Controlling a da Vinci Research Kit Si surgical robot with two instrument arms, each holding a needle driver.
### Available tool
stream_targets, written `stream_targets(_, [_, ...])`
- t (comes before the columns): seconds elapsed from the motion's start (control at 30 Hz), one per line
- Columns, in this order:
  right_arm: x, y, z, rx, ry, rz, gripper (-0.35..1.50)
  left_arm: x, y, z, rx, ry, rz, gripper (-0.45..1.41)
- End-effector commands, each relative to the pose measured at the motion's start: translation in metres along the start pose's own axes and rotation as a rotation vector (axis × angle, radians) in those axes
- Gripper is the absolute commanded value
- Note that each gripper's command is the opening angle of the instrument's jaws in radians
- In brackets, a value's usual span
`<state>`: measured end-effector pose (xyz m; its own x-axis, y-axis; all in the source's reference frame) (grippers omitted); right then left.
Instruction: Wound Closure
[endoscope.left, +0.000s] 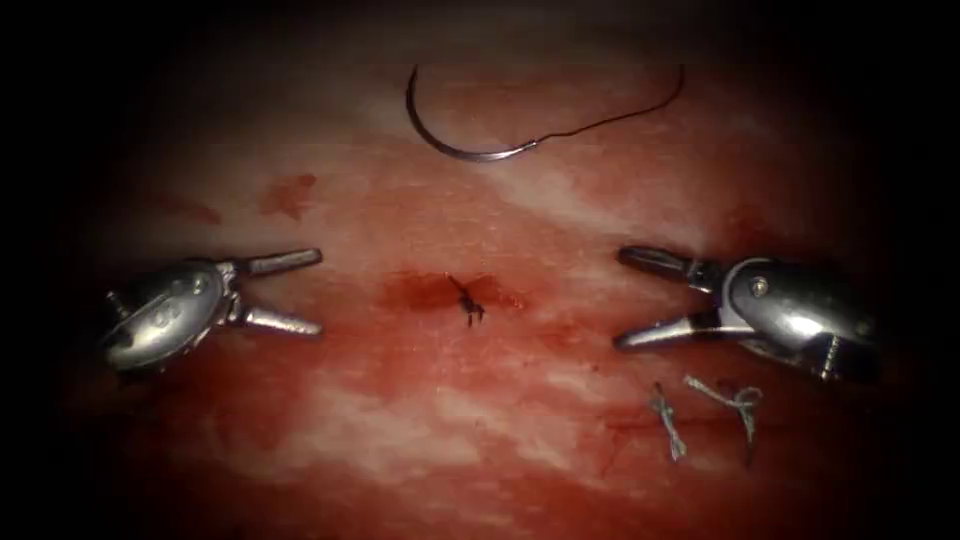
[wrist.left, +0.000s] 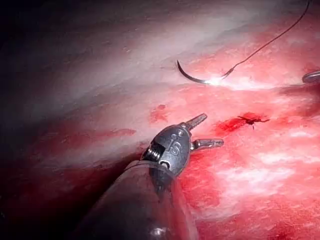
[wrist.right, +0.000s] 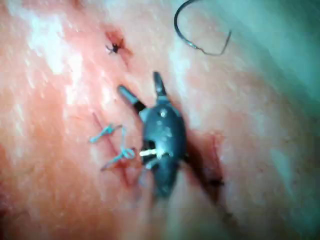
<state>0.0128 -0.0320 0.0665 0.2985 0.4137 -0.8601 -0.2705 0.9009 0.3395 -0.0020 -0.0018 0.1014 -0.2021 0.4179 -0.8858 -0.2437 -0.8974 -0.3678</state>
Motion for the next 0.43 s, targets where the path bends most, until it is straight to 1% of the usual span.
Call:
stream_targets(0.03, [-0.0005, -0.0005, 0.0008, 0.001, 0.004, 0.002, 1.21, -0.0007, -0.0001, 0.0008, 0.002, -0.001, -0.001, 0.27])
stream_targets(0.43, [-0.0005, -0.0004, 0.0009, -0.002, 0.005, -0.003, 1.21, -0.0006, 0.0002, 0.0011, 0.005, -0.001, -0.006, 0.27])
